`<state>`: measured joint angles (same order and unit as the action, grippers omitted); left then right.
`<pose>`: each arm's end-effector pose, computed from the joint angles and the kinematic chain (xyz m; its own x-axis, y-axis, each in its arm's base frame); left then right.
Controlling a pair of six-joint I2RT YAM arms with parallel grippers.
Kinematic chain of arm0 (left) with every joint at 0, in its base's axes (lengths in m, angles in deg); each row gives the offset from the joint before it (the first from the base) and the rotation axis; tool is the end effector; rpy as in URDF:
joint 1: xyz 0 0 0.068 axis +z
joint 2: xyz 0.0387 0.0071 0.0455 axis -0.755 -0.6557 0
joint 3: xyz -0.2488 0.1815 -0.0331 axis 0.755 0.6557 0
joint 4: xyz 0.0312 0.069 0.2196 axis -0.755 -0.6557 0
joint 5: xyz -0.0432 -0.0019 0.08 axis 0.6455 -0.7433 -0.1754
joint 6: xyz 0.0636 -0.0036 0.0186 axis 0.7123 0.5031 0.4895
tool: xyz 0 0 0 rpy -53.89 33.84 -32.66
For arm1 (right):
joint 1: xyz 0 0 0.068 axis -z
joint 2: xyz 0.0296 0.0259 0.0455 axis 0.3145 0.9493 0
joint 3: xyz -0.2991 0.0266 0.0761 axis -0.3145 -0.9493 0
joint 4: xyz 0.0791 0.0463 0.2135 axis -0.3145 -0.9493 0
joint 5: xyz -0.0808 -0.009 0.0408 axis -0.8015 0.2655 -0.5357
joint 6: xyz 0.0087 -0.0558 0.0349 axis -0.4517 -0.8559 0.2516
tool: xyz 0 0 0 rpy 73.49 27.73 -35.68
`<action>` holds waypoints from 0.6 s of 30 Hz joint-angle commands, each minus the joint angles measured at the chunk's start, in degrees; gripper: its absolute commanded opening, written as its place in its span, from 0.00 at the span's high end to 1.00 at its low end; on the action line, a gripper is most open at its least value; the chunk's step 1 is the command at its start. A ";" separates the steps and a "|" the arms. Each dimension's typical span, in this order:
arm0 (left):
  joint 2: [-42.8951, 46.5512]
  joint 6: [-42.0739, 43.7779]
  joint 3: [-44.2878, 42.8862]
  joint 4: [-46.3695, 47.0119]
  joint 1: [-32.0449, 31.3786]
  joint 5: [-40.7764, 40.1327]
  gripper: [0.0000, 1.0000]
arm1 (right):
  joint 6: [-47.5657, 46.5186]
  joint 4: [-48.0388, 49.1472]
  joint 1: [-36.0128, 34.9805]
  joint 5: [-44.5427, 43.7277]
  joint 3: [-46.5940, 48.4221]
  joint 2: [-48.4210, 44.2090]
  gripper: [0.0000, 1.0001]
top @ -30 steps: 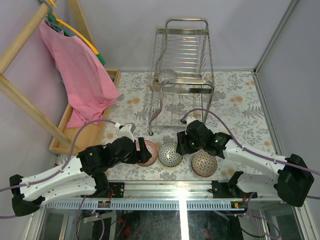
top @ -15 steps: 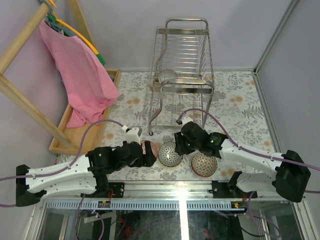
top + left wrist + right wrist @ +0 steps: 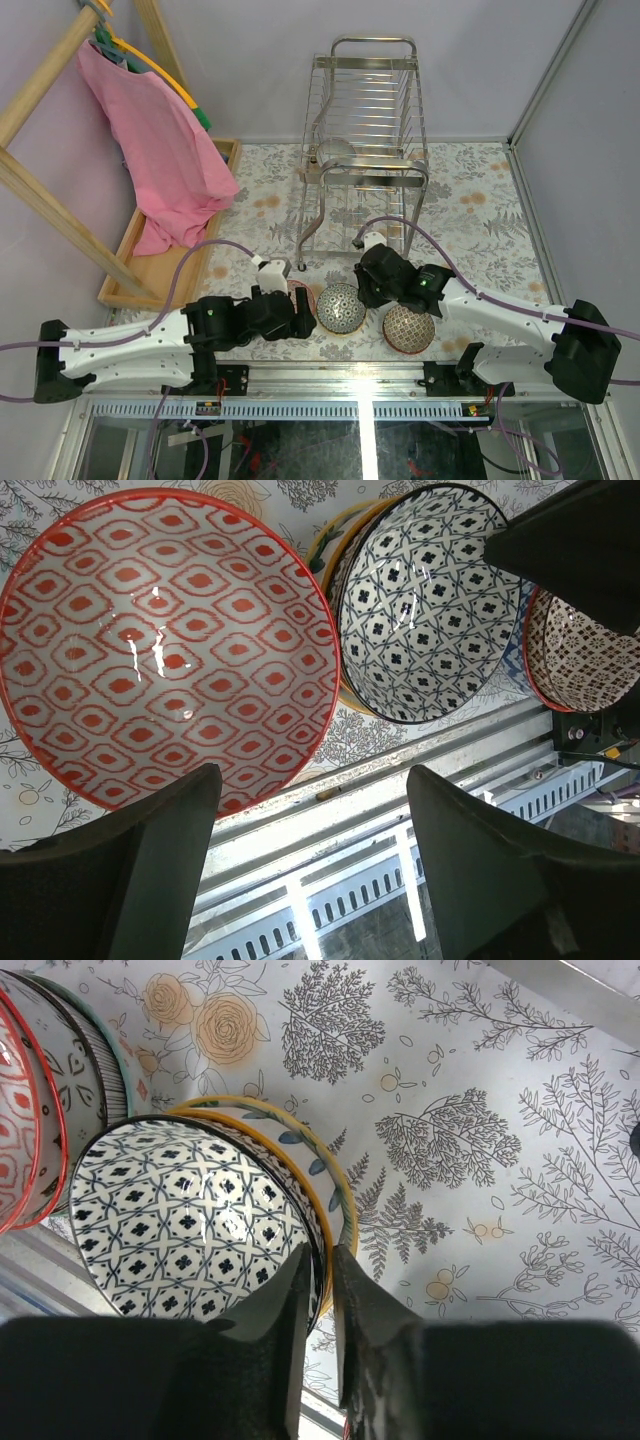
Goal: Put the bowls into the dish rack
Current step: Pick up the bowl from the center of the board.
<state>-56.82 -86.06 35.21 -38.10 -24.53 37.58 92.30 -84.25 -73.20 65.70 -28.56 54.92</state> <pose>0.0554 -0.1161 0.2763 -0.8070 -0.0306 -0.5897 0.2481 0.8886 -0.3857 0.1330 0.1778 0.2708 -0.7354 -0.1840 -0.6521 -0.4565 0.8458 0.2762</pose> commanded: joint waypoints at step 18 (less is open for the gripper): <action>-4.94 -1.66 -5.81 3.52 -3.37 -6.47 0.26 | -1.15 -3.85 -0.94 -4.73 6.12 -7.63 1.00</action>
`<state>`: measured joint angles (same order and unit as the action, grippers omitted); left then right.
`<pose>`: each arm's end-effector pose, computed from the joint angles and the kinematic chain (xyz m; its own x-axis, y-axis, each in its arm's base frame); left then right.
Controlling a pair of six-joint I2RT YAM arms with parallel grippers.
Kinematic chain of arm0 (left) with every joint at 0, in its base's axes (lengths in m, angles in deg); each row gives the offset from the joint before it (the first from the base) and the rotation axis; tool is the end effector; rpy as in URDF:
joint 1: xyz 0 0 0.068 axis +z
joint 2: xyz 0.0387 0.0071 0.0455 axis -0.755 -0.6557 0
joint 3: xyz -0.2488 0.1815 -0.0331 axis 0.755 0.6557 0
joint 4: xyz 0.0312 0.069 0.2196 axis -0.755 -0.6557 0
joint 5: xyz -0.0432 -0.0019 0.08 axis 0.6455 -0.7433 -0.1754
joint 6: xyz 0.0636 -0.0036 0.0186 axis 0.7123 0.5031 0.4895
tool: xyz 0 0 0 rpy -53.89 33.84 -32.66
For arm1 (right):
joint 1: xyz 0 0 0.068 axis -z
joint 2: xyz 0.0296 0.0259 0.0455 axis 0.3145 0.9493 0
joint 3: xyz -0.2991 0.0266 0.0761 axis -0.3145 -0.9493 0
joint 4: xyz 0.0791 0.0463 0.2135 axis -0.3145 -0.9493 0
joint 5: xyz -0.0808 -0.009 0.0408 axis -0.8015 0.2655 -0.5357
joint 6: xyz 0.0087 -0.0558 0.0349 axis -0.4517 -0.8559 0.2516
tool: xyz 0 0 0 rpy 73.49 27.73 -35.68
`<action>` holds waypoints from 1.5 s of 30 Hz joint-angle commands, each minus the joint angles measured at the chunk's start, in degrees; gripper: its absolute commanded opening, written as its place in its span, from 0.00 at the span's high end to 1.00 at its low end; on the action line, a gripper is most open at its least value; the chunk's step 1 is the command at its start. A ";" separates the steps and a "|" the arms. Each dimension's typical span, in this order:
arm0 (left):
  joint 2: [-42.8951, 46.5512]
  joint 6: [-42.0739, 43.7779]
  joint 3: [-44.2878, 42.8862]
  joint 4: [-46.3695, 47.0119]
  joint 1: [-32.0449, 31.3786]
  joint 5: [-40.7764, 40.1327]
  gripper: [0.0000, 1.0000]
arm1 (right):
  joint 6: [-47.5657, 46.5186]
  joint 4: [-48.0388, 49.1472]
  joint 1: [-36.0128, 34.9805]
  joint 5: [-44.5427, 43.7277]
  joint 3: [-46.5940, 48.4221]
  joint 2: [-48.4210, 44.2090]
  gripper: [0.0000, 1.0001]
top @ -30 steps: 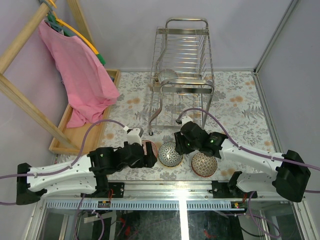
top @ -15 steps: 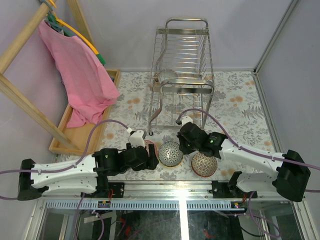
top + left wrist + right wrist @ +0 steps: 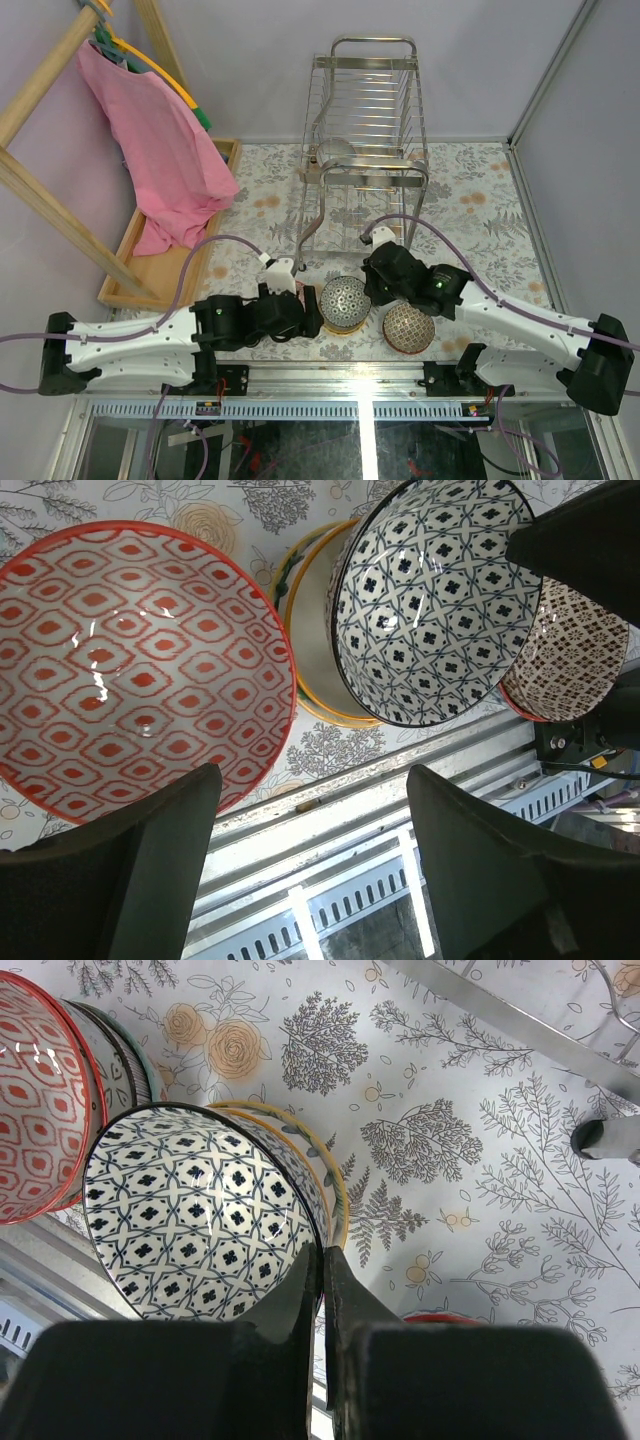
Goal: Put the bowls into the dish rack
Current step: Pick up the bowl from the center of the board.
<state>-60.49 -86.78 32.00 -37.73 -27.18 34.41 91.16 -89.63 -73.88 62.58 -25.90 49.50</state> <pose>0.0560 -0.1321 0.2871 -0.7860 -0.0255 -0.6177 0.2632 0.8903 -0.3717 0.1222 0.1617 0.2952 -0.6919 -0.1697 -0.7018 -0.4628 0.8503 0.2506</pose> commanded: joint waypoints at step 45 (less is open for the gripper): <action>-24.25 0.67 -19.73 5.71 -0.20 -9.63 1.00 | 5.03 -2.15 -0.78 -2.45 -0.21 -13.67 0.70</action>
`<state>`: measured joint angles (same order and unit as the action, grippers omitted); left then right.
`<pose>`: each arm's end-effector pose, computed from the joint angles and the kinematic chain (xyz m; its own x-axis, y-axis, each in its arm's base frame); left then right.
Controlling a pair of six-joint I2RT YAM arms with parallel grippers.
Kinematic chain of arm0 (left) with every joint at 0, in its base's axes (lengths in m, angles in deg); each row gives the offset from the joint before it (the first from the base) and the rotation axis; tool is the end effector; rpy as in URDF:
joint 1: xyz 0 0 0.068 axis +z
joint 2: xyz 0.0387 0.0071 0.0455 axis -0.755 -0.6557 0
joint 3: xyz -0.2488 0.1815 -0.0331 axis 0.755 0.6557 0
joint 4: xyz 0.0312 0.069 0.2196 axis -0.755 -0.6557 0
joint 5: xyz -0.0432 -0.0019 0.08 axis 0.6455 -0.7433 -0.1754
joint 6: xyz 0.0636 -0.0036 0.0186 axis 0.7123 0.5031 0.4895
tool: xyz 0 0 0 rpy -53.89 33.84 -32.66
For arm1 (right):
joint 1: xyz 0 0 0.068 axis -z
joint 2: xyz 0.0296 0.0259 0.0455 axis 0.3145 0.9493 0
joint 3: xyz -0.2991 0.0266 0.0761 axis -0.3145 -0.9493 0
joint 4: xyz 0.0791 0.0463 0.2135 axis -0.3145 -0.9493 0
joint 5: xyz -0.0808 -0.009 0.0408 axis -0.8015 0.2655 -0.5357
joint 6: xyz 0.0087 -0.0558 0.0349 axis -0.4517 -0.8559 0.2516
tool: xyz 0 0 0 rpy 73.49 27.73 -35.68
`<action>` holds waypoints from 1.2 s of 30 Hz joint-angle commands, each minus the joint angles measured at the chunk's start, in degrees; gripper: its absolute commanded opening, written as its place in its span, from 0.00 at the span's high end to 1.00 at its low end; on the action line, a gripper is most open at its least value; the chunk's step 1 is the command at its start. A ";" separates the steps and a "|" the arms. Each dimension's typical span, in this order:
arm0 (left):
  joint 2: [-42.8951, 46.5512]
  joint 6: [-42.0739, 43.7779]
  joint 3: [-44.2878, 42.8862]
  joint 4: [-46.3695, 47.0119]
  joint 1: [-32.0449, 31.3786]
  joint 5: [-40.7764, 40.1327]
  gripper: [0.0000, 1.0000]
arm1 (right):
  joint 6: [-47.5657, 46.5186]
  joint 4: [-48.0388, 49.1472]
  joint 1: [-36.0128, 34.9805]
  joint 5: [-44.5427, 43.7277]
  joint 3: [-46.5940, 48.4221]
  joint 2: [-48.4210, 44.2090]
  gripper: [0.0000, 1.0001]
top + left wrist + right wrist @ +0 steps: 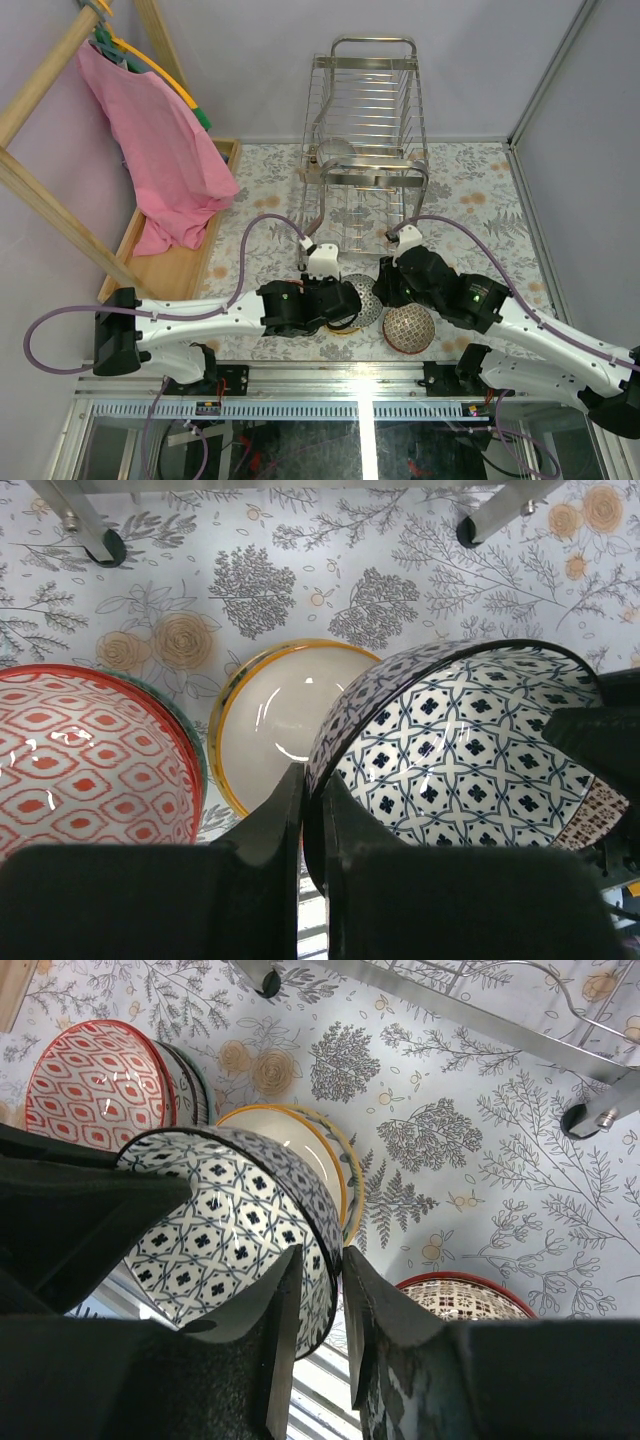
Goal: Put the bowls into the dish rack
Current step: Pick up the bowl from the center of the board.
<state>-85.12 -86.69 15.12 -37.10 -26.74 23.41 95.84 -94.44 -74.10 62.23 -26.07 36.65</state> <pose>0.0910 -0.2305 0.3040 -0.7031 -0.0091 -0.7111 0.1863 0.9626 -0.1966 0.0933 0.1200 0.3214 -0.6700 -0.0200 -0.7421 -0.4312 0.8242 0.3672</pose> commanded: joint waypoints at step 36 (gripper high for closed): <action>26.24 3.59 2.31 -1.63 -0.69 2.69 0.26 | 10.82 -19.70 -1.31 -9.72 5.16 -13.28 1.00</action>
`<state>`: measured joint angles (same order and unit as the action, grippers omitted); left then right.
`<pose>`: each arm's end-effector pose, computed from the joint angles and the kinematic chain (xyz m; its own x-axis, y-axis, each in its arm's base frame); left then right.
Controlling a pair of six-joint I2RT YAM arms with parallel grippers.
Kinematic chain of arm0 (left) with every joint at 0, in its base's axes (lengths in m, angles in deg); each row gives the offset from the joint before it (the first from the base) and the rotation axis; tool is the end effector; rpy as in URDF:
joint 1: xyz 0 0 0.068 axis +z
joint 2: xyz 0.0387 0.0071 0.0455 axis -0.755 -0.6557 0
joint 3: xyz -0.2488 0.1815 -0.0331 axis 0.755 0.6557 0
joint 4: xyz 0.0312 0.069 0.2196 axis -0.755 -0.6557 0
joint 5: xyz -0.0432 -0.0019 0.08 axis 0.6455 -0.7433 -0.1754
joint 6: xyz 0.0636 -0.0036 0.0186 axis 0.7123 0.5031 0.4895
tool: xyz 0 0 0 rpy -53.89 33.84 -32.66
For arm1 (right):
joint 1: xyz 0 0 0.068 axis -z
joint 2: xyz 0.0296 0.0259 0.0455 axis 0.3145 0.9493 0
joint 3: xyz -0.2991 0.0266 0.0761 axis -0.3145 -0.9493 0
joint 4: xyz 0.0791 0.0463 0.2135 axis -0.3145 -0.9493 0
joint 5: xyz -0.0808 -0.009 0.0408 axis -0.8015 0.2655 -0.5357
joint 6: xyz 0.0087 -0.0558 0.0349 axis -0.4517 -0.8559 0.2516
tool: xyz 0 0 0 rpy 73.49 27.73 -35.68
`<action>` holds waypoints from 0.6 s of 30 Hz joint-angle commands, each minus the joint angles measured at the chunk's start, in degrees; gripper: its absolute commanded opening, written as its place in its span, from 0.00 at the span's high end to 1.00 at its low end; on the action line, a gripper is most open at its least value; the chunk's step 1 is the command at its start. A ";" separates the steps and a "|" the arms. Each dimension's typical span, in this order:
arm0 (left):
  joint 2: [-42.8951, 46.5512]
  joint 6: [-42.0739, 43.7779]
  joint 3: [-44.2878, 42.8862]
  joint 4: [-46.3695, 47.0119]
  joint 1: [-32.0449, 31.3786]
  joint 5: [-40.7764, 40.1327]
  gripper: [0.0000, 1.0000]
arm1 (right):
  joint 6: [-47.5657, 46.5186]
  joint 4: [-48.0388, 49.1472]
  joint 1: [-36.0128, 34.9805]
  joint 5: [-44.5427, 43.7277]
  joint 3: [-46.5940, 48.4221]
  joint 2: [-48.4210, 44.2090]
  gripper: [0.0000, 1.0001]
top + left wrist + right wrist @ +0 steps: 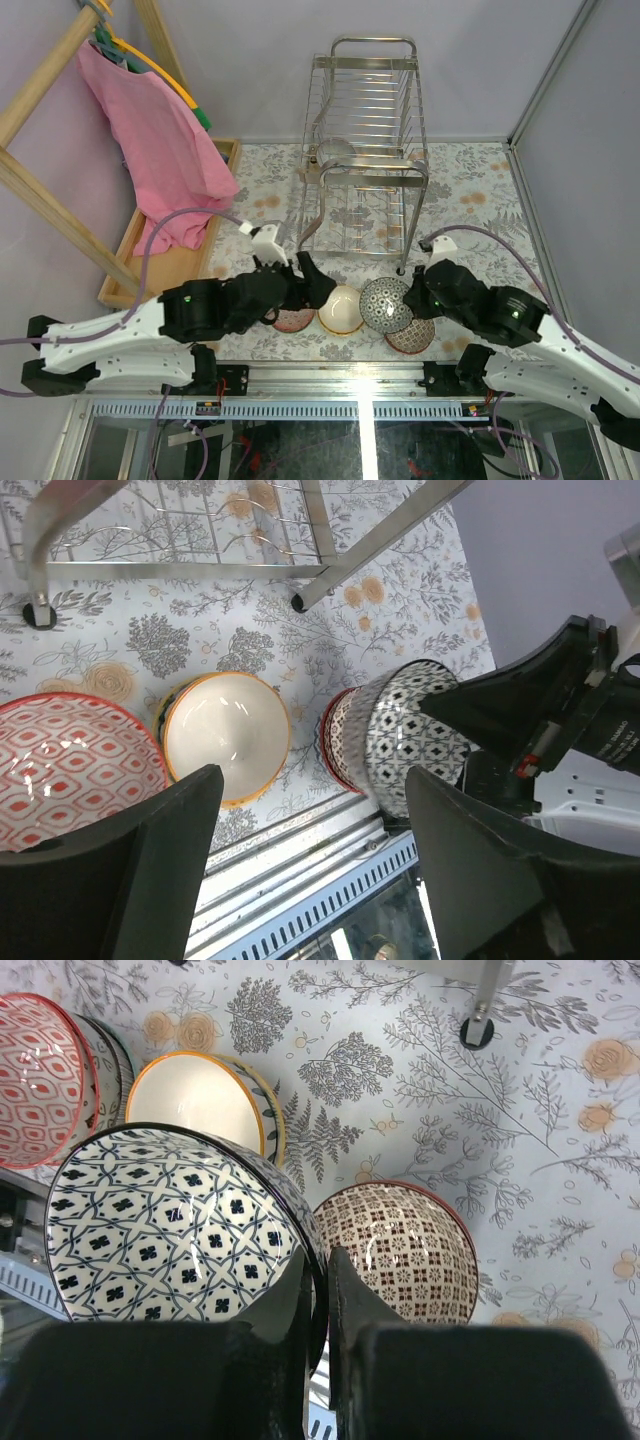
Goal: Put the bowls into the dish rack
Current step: Pick up the bowl from the center of the board.
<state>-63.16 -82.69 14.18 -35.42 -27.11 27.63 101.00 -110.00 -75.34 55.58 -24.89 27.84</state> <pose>0.0662 -0.1502 0.3812 -0.6541 -0.2173 -0.7245 0.3053 0.8006 -0.5157 0.0666 0.0740 0.3180 -0.6998 0.0185 -0.7141 -0.3107 0.8923 0.3276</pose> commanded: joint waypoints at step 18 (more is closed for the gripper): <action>7.07 1.54 -1.70 -13.22 -0.30 0.71 0.00 | 10.96 -19.60 -0.05 -20.54 17.75 -10.70 1.00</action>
<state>-55.81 -81.88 15.32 -45.23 -27.11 27.89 110.94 -130.50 -75.32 44.00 -13.90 14.94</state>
